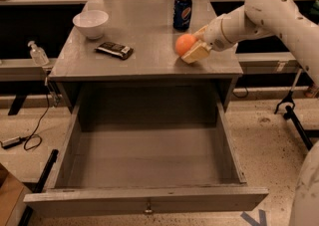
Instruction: Pick orange from top drawer and place on counter
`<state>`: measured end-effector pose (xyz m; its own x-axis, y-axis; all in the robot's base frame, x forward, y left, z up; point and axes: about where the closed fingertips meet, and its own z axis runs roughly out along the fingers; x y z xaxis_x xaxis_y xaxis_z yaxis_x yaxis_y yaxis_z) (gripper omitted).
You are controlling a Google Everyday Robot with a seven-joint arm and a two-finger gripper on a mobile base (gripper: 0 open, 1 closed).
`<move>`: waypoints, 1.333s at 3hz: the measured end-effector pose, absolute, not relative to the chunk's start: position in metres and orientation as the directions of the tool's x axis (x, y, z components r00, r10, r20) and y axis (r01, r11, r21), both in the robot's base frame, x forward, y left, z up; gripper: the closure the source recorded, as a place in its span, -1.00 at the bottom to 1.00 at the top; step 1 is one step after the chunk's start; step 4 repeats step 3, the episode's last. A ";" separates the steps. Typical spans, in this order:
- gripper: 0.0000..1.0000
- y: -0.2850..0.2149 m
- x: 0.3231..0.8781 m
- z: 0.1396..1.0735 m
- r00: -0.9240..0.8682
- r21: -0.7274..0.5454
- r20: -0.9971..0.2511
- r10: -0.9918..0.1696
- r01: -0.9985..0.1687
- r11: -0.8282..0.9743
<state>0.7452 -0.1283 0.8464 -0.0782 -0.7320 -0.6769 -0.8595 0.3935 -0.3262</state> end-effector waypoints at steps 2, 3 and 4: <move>-1.00 -0.113 0.734 0.835 -0.047 -0.312 -0.686 -0.726 -0.882 0.352; -1.00 -0.113 0.734 0.835 -0.047 -0.312 -0.686 -0.726 -0.882 0.352; -1.00 -0.113 0.734 0.835 -0.047 -0.312 -0.686 -0.726 -0.882 0.352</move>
Offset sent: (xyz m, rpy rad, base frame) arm -0.0098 0.0114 -0.0087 0.0122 0.0075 0.0430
